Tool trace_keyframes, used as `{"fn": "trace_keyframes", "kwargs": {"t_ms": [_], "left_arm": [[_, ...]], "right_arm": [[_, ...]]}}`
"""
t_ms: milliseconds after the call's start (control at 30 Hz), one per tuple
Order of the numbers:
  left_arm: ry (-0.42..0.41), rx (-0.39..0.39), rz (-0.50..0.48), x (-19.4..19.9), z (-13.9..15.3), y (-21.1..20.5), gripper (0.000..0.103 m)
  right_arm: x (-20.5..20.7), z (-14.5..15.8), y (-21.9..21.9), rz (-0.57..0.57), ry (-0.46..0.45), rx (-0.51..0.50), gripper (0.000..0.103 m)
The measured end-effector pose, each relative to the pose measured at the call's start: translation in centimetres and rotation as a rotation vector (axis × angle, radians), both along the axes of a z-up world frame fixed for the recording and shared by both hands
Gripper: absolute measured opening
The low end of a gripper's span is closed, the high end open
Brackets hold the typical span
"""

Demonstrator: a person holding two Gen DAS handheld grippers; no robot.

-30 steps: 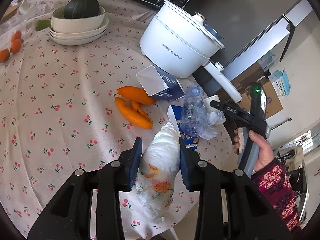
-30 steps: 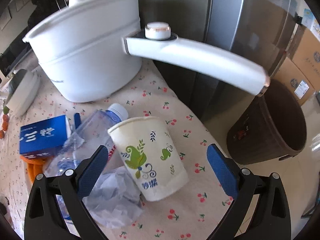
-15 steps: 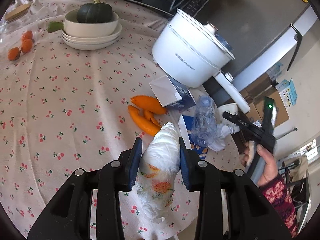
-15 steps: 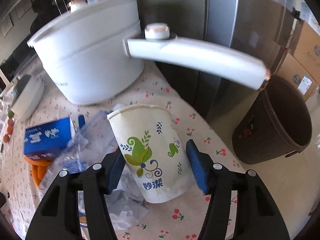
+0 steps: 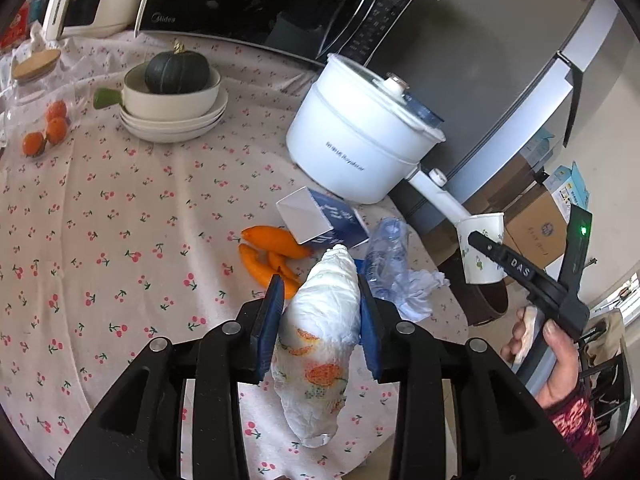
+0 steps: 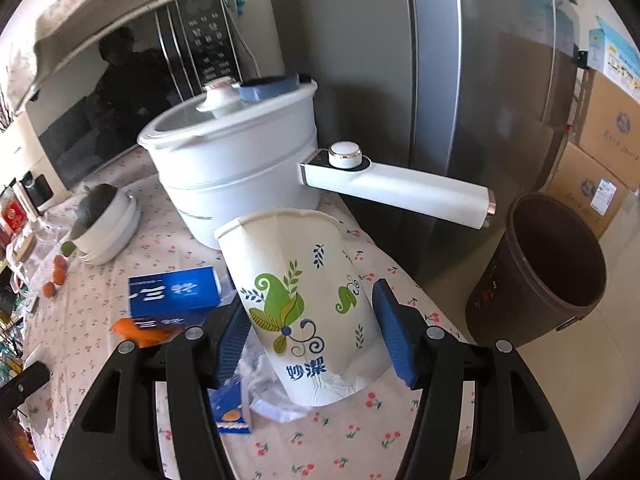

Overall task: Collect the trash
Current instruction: 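Grasp the white green-printed paper cup with the right tool, then carry the bag to the white bin with the left tool while the right tool releases the cup into it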

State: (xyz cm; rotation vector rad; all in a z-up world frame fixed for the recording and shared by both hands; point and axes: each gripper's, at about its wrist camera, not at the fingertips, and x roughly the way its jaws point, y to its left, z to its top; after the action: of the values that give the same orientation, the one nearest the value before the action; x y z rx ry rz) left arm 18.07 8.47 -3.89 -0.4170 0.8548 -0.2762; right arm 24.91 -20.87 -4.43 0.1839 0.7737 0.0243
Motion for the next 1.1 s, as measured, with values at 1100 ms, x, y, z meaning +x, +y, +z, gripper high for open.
{"fn": "trace_keyframes", "kwargs": {"t_ms": [1100], "left_arm": [[-0.177,0.039,-0.16,-6.8,3.3,-6.4,0.034]], "right_arm": [[-18.1,-0.2,-2.7,-0.128,-0.159,0.009,0.061]]}}
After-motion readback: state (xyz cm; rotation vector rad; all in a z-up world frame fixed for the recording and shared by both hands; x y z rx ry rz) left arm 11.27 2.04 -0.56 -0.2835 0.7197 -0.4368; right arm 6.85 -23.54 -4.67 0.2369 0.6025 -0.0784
